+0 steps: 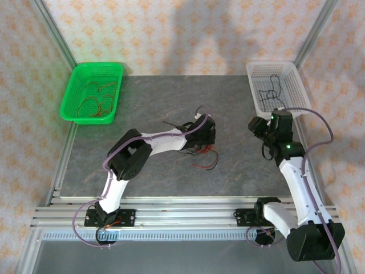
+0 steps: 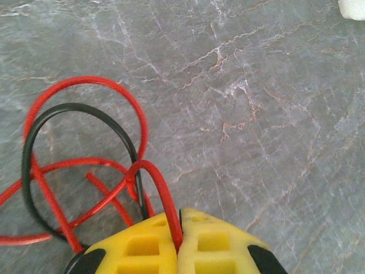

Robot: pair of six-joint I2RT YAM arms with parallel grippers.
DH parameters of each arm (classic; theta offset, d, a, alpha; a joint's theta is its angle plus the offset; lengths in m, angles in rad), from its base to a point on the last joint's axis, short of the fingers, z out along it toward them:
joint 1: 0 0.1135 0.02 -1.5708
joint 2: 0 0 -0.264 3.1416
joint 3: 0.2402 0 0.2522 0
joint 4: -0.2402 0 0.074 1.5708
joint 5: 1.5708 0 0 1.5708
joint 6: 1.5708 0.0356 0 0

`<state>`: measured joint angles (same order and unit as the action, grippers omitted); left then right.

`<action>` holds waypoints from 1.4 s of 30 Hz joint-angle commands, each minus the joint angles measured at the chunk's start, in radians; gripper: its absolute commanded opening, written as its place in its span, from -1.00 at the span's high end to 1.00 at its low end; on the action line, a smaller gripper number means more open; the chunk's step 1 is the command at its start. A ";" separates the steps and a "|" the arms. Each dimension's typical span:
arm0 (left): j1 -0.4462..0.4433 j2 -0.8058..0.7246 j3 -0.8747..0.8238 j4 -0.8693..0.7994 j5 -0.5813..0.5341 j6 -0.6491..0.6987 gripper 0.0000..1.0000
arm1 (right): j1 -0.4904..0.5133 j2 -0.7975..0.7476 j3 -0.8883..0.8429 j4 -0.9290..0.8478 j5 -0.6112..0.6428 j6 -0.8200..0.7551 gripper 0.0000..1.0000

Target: Untangle the cables

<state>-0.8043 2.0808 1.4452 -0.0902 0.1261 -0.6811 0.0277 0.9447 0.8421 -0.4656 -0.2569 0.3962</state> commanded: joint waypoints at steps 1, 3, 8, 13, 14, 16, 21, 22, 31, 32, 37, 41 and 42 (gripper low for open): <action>0.002 -0.129 -0.031 0.059 0.025 -0.003 1.00 | 0.014 -0.017 -0.067 0.106 -0.127 0.063 -0.03; 0.003 -0.190 -0.048 0.067 0.040 -0.003 1.00 | 0.030 -0.014 -0.113 0.171 -0.182 0.101 -0.03; 0.002 -0.314 -0.094 0.072 0.054 -0.009 1.00 | 0.120 0.037 -0.190 0.341 -0.253 0.180 -0.02; 0.003 -0.386 -0.134 0.075 0.052 -0.017 1.00 | 0.216 0.141 -0.230 0.544 -0.267 0.271 -0.01; 0.003 -0.396 -0.143 0.075 0.049 -0.018 1.00 | 0.235 0.160 -0.239 0.600 -0.268 0.295 0.00; 0.003 -0.410 -0.154 0.073 0.045 -0.018 1.00 | 0.273 0.189 -0.253 0.696 -0.261 0.338 0.01; 0.006 -0.430 -0.175 0.079 0.034 -0.021 1.00 | 0.392 0.230 -0.218 0.780 -0.209 0.336 0.00; 0.007 -0.431 -0.175 0.081 0.033 -0.023 1.00 | 0.410 0.258 -0.208 0.771 -0.193 0.330 -0.01; 0.015 -0.479 -0.174 0.094 0.071 -0.035 1.00 | 0.452 0.415 -0.151 0.798 -0.132 0.292 0.01; 0.014 -0.488 -0.176 0.092 0.079 -0.037 1.00 | 0.452 0.439 -0.132 0.804 -0.131 0.277 0.01; 0.014 -0.534 -0.188 0.090 0.113 -0.047 1.00 | 0.452 0.558 -0.032 0.814 -0.124 0.203 0.10; 0.015 -0.582 -0.198 0.064 0.100 -0.037 1.00 | 0.452 0.618 0.018 0.774 -0.074 0.175 0.49; 0.017 -0.598 -0.198 0.046 0.088 -0.029 1.00 | 0.452 0.621 0.018 0.765 -0.055 0.173 0.52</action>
<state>-0.7853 1.5368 1.2575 -0.0353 0.2123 -0.7105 0.4774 1.5501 0.8371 0.3038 -0.3813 0.6147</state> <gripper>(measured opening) 0.043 0.249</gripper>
